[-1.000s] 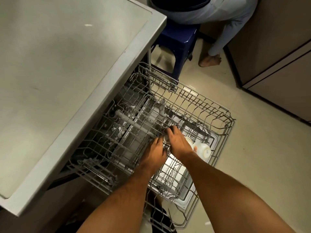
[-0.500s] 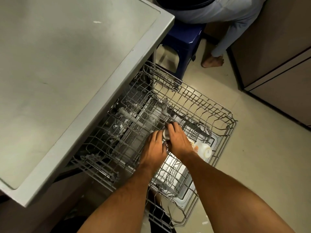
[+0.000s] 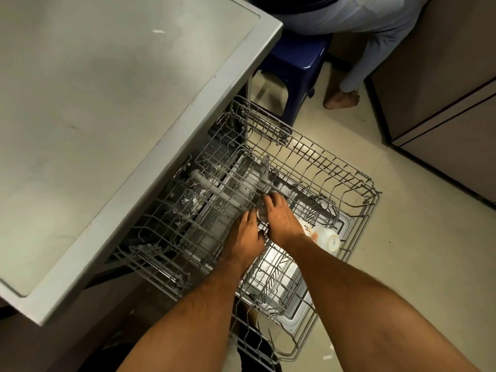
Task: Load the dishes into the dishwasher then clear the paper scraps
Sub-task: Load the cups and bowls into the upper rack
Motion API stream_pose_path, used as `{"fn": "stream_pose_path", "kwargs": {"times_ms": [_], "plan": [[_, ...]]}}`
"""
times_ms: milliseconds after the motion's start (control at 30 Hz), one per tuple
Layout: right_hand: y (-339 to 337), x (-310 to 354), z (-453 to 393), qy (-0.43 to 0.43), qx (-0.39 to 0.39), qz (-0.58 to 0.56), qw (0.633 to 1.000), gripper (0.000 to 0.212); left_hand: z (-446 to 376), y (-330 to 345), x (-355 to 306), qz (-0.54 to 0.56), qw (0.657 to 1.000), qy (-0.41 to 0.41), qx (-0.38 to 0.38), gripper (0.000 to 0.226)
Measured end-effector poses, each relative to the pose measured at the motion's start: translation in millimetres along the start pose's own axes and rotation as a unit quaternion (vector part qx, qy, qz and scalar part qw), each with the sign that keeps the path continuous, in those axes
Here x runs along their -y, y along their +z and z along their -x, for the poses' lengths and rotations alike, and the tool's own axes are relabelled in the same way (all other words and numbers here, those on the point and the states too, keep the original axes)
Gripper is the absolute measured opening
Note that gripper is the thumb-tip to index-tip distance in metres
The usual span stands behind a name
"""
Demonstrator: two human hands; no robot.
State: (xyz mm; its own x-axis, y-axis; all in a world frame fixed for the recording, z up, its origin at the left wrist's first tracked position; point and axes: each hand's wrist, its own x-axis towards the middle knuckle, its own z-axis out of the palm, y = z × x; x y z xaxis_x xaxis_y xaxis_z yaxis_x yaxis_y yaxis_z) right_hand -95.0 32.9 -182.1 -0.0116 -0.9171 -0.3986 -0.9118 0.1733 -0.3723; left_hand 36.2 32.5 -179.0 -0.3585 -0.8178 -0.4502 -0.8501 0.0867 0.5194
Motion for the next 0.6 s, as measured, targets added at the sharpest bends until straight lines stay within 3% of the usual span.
{"fn": "stream_pose_path", "kwargs": {"times_ms": [200,400,600], "plan": [[-6.5,5.7,17.6,-0.006,-0.031,0.039,0.999,0.092,14.3,-13.0,-2.6,-0.076,0.996,0.028,-0.031,0.070],[-11.5,33.8,54.0,-0.022,-0.086,0.101,0.991,0.086,57.7,-44.4,7.6,-0.181,0.975,0.068,-0.113,0.060],[-29.0,95.1,103.0,-0.053,-0.126,0.143,0.980,0.091,125.8,-94.9,19.5,-0.148,0.967,0.115,-0.170,0.057]]}}
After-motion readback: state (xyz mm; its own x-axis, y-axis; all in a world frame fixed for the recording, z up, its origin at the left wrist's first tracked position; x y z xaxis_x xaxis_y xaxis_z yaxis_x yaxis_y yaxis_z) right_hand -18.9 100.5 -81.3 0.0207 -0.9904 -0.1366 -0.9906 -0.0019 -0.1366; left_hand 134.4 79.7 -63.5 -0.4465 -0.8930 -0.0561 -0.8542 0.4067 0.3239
